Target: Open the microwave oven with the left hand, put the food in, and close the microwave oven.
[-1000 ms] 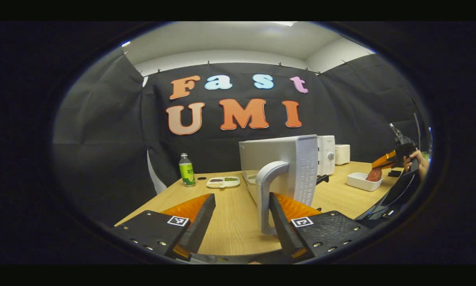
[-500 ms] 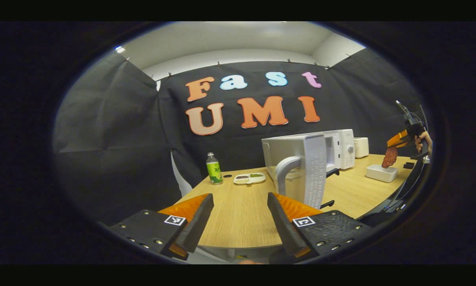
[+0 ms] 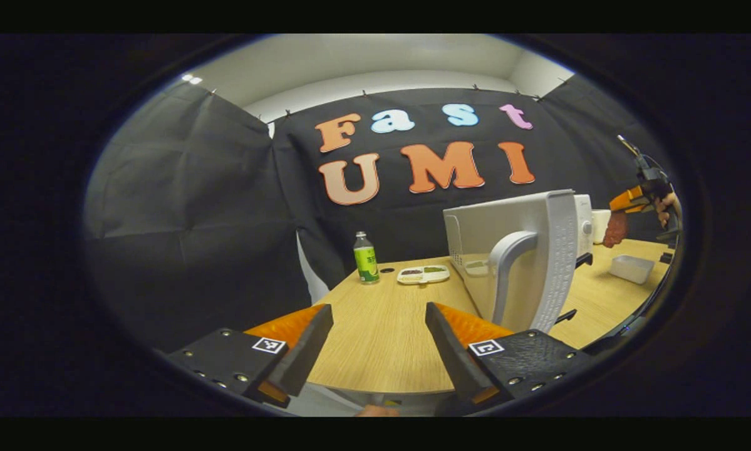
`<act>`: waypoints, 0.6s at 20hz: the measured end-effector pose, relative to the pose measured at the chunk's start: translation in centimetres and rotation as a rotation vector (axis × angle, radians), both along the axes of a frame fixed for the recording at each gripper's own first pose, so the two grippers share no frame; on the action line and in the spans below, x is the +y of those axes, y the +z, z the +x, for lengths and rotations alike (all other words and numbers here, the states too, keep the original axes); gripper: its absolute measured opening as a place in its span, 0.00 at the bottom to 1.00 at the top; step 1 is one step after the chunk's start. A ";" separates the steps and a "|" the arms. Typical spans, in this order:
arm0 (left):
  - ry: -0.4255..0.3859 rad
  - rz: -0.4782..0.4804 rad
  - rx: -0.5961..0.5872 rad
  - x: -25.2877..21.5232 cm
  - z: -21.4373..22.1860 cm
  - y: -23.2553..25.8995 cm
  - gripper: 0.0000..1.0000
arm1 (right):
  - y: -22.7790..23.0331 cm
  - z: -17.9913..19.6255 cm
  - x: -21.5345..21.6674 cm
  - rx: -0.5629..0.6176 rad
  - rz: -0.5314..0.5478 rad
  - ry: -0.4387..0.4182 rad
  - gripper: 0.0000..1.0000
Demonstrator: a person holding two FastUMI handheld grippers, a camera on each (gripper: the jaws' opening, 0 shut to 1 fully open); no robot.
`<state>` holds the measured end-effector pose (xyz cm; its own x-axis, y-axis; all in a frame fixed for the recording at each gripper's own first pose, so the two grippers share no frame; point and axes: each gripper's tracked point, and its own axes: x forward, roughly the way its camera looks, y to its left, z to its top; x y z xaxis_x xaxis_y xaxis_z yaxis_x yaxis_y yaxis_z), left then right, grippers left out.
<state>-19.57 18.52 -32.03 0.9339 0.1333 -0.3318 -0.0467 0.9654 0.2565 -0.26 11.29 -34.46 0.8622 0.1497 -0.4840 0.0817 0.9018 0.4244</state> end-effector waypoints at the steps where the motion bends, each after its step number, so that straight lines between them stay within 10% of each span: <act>1: 0.000 0.006 0.005 0.0 0.1 -0.2 0.89 | -0.1 0.9 1.5 -0.005 0.004 0.019 0.14; 12: 0.076 0.008 0.034 3.1 0.2 -1.7 0.92 | -3.3 10.1 13.3 -0.024 -0.024 0.130 0.14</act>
<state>-19.40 21.63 -33.75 0.9092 0.2061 -0.3619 -0.1107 0.9573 0.2671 9.85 24.56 -37.72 0.8475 0.2494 -0.4685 -0.0464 0.9142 0.4027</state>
